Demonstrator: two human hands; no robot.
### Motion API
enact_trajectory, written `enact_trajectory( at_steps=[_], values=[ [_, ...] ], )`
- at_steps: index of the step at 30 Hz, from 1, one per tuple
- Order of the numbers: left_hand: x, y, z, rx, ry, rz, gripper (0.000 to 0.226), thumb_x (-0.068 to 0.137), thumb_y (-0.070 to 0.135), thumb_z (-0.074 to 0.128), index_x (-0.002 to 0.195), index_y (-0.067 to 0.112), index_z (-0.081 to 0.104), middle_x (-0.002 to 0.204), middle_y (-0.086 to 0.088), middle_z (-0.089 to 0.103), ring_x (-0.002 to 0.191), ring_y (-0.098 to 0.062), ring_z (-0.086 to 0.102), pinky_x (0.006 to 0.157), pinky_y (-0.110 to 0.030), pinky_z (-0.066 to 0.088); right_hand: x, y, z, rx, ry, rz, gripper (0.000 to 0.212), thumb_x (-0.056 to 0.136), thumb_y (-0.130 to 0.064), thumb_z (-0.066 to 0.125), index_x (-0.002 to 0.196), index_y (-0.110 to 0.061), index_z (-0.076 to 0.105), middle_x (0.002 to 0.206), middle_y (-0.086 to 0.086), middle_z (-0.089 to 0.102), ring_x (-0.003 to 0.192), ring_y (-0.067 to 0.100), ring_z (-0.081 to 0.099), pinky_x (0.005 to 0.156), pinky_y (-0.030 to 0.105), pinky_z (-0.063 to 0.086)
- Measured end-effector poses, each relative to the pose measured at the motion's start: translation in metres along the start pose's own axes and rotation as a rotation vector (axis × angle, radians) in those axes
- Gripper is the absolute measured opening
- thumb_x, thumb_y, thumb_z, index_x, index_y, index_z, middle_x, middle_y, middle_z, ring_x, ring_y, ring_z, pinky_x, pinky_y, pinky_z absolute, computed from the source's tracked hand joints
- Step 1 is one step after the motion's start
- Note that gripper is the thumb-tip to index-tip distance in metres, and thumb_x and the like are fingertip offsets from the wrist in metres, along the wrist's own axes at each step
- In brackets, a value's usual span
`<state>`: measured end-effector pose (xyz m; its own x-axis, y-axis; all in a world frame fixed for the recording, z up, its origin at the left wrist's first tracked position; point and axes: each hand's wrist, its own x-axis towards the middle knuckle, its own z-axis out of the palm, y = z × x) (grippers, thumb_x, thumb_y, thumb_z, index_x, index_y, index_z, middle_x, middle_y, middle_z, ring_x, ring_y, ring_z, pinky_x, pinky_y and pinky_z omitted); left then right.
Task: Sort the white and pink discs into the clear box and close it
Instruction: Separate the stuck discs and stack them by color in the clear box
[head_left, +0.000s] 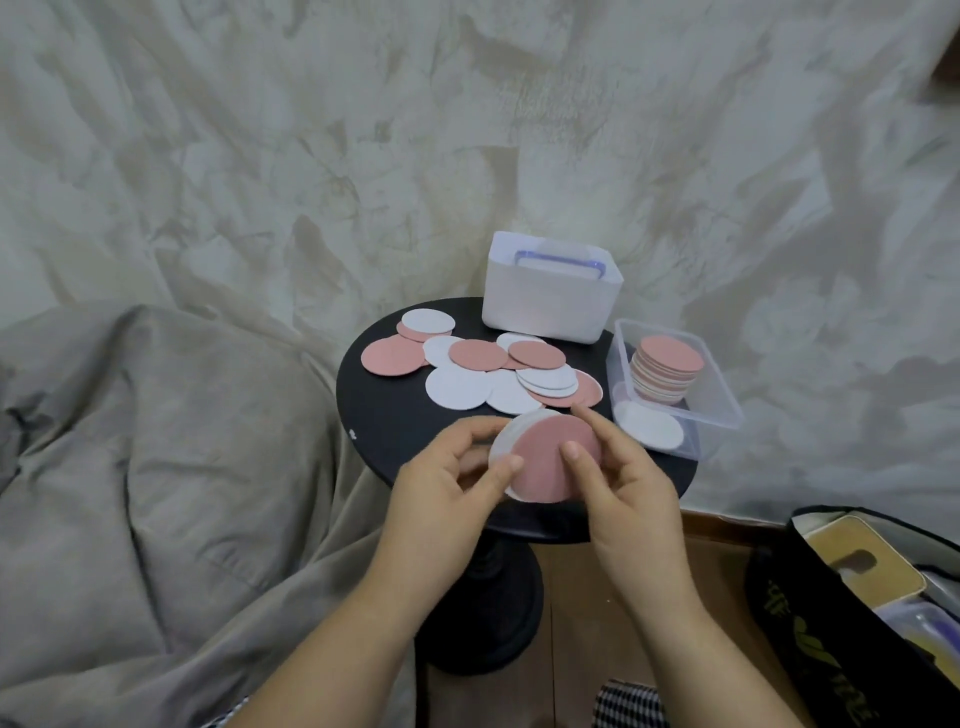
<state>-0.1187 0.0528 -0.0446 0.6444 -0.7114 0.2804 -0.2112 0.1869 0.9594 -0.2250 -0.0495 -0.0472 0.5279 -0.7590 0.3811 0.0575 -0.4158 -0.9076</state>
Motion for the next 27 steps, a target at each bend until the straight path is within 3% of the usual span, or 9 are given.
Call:
enact_trajectory(
  at_steps=[3, 7, 10, 14, 17, 20, 22, 24, 27],
  values=[
    [0.006, -0.002, 0.006, 0.107, 0.011, 0.071, 0.036, 0.086, 0.008, 0.062, 0.103, 0.039, 0.058, 0.098, 0.016, 0.07, 0.093, 0.007, 0.063, 0.075, -0.005, 0.044, 0.004, 0.002, -0.005, -0.065, 0.038, -0.076, 0.036, 0.085, -0.012, 0.062, 0.105, -0.041, 0.058, 0.095, -0.042, 0.06, 0.097, -0.014, 0.057, 0.081, 0.004, 0.043],
    [0.009, -0.019, 0.012, 0.283, 0.023, 0.176, 0.041, 0.088, 0.005, 0.058, 0.109, 0.041, 0.057, 0.11, 0.024, 0.062, 0.102, 0.01, 0.057, 0.085, -0.005, 0.041, 0.002, 0.018, -0.004, -0.213, 0.041, -0.143, 0.036, 0.086, -0.014, 0.063, 0.113, -0.037, 0.058, 0.093, -0.025, 0.065, 0.093, -0.01, 0.057, 0.082, 0.006, 0.042],
    [0.009, -0.029, 0.015, 0.435, 0.044, 0.265, 0.038, 0.088, 0.017, 0.051, 0.122, 0.031, 0.055, 0.117, 0.029, 0.053, 0.111, 0.015, 0.048, 0.093, -0.005, 0.035, 0.0, 0.026, 0.001, -0.358, 0.004, -0.207, 0.044, 0.091, -0.023, 0.047, 0.133, -0.031, 0.038, 0.106, -0.026, 0.051, 0.1, -0.015, 0.047, 0.085, 0.001, 0.033],
    [0.008, -0.033, 0.015, 0.511, 0.011, 0.332, 0.046, 0.091, 0.029, 0.037, 0.136, 0.024, 0.043, 0.127, 0.02, 0.049, 0.117, 0.015, 0.04, 0.097, -0.001, 0.026, 0.001, 0.031, 0.003, -0.394, -0.031, -0.239, 0.051, 0.092, -0.019, 0.04, 0.138, -0.031, 0.024, 0.111, -0.015, 0.049, 0.105, -0.018, 0.04, 0.086, -0.001, 0.03],
    [0.006, -0.033, 0.015, 0.535, 0.018, 0.359, 0.048, 0.091, 0.029, 0.035, 0.139, 0.023, 0.034, 0.116, 0.011, 0.05, 0.107, 0.01, 0.044, 0.089, 0.0, 0.029, 0.001, 0.034, 0.002, -0.39, -0.014, -0.263, 0.051, 0.092, -0.015, 0.041, 0.139, -0.028, 0.027, 0.108, -0.013, 0.051, 0.102, -0.014, 0.043, 0.085, 0.001, 0.033],
    [0.004, -0.032, 0.016, 0.504, 0.066, 0.359, 0.044, 0.092, 0.022, 0.041, 0.136, 0.023, 0.038, 0.1, 0.015, 0.049, 0.098, 0.008, 0.046, 0.083, 0.0, 0.032, -0.001, 0.034, 0.002, -0.346, 0.022, -0.276, 0.048, 0.09, -0.011, 0.046, 0.136, -0.026, 0.037, 0.104, -0.019, 0.053, 0.099, -0.011, 0.048, 0.085, 0.002, 0.034],
    [0.003, -0.03, 0.016, 0.453, 0.126, 0.35, 0.041, 0.09, 0.013, 0.049, 0.129, 0.024, 0.048, 0.095, 0.017, 0.054, 0.093, 0.008, 0.051, 0.08, -0.001, 0.035, -0.002, 0.031, 0.001, -0.293, 0.052, -0.241, 0.042, 0.091, -0.009, 0.051, 0.126, -0.032, 0.048, 0.108, -0.022, 0.055, 0.1, -0.012, 0.051, 0.085, 0.002, 0.035],
    [0.002, -0.027, 0.016, 0.362, 0.183, 0.296, 0.035, 0.088, 0.008, 0.058, 0.116, 0.029, 0.061, 0.093, 0.018, 0.063, 0.091, 0.007, 0.057, 0.079, -0.003, 0.039, -0.004, 0.027, 0.0, -0.211, 0.08, -0.178, 0.044, 0.089, -0.006, 0.057, 0.111, -0.043, 0.051, 0.106, -0.023, 0.06, 0.098, -0.011, 0.055, 0.081, 0.002, 0.038],
    [-0.001, -0.021, 0.018, 0.195, 0.248, 0.183, 0.036, 0.081, 0.002, 0.066, 0.093, 0.036, 0.068, 0.092, 0.02, 0.07, 0.088, 0.006, 0.063, 0.078, -0.007, 0.046, -0.005, 0.025, -0.004, -0.122, 0.104, -0.135, 0.042, 0.086, -0.001, 0.06, 0.098, -0.041, 0.057, 0.096, -0.021, 0.066, 0.095, -0.006, 0.06, 0.081, 0.007, 0.044]
  ],
)
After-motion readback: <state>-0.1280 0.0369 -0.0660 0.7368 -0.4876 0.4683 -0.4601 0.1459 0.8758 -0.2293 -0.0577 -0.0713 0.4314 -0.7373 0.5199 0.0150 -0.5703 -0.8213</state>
